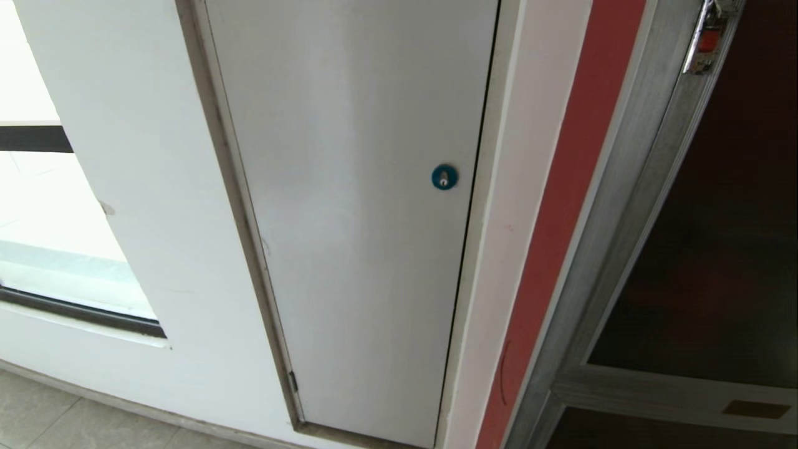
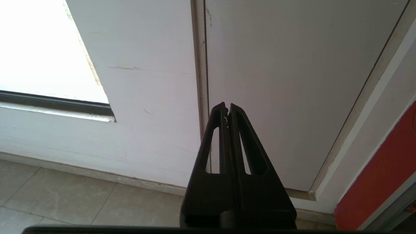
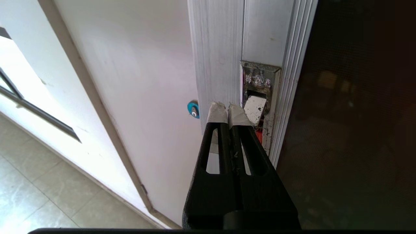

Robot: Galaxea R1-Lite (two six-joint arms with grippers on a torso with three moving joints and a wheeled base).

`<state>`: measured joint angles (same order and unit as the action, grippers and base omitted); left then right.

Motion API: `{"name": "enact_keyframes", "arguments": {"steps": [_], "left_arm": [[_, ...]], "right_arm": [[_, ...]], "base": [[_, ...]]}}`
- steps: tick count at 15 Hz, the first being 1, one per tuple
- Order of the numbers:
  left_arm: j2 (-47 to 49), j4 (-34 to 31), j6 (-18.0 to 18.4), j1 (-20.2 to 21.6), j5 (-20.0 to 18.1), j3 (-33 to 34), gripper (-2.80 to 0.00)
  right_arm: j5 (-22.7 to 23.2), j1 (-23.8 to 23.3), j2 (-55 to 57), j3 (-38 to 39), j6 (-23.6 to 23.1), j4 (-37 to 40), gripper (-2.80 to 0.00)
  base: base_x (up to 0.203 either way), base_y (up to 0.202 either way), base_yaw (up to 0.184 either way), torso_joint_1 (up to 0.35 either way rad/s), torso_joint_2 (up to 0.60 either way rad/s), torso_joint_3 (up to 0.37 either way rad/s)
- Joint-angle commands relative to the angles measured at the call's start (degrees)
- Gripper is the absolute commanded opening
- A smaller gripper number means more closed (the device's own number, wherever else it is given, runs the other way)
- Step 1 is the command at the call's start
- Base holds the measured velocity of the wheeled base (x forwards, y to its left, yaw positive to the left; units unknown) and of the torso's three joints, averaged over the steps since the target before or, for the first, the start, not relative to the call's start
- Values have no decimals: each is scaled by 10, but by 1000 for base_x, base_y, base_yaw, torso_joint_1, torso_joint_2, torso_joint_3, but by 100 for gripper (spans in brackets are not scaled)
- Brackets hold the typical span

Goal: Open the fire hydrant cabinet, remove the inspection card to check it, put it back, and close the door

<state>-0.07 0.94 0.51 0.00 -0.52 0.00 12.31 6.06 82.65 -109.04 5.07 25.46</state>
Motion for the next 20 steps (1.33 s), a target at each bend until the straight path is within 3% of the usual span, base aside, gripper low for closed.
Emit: {"name": "enact_keyframes", "arguments": {"steps": [1,20], "left_arm": [[1,0,0,0,0,4,-280],[1,0,0,0,0,4,-280]], "right_arm": [[1,0,8,1,0,6,-280],[-8,-19,24,26,-1,9,-280]], "base": [[0,0,0,0,0,0],[0,0,0,0,0,0]]}}
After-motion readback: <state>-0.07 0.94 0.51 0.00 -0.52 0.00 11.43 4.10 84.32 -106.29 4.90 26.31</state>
